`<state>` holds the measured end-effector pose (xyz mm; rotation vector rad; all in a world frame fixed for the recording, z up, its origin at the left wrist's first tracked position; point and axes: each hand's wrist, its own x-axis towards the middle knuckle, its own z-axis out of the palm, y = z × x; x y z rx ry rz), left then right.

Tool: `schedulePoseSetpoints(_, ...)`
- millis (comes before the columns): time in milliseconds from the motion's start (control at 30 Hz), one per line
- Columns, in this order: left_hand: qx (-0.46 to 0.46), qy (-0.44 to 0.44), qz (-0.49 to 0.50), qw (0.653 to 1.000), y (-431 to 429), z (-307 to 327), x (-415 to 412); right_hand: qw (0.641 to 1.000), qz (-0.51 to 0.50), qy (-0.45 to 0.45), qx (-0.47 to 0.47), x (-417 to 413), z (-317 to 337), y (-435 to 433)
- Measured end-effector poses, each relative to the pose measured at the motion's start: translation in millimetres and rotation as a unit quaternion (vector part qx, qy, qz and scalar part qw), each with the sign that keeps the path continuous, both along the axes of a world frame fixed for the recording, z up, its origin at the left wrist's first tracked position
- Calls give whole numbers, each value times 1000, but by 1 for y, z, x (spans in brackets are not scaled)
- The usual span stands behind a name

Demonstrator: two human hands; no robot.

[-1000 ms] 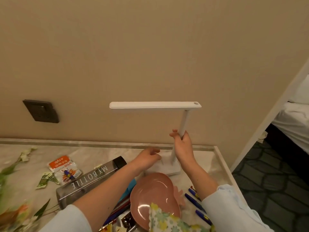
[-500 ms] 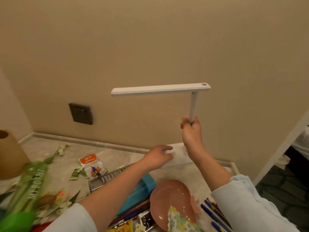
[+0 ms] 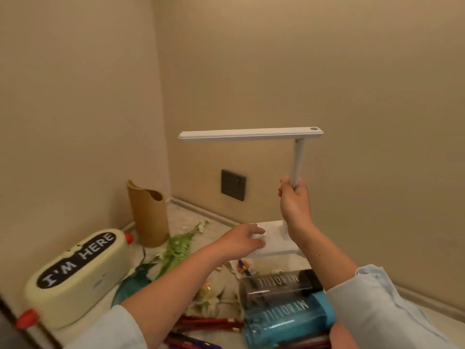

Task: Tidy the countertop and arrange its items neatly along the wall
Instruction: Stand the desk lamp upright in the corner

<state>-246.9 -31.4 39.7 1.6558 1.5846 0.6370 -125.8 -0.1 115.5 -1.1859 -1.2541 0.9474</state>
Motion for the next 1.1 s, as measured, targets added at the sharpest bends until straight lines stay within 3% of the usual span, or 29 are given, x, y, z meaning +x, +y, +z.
schedulePoseSetpoints(500, 10, 125, -32, 992, 81, 54, -222, 998, 54, 21, 32, -211, 46, 74)
schedulePoseSetpoints(700, -13, 174, -47, 983, 117, 63, -268, 997, 71, 20, 18, -259, 40, 107)
schedulePoseSetpoints(867, -94, 226, -96, 965, 140, 57, -295, 995, 96, 26, -18, -286, 14, 136)
schedulePoseSetpoints(1100, -138, 230, -74, 960, 160, 48, -313, 993, 108, 37, -30, -299, -20, 162)
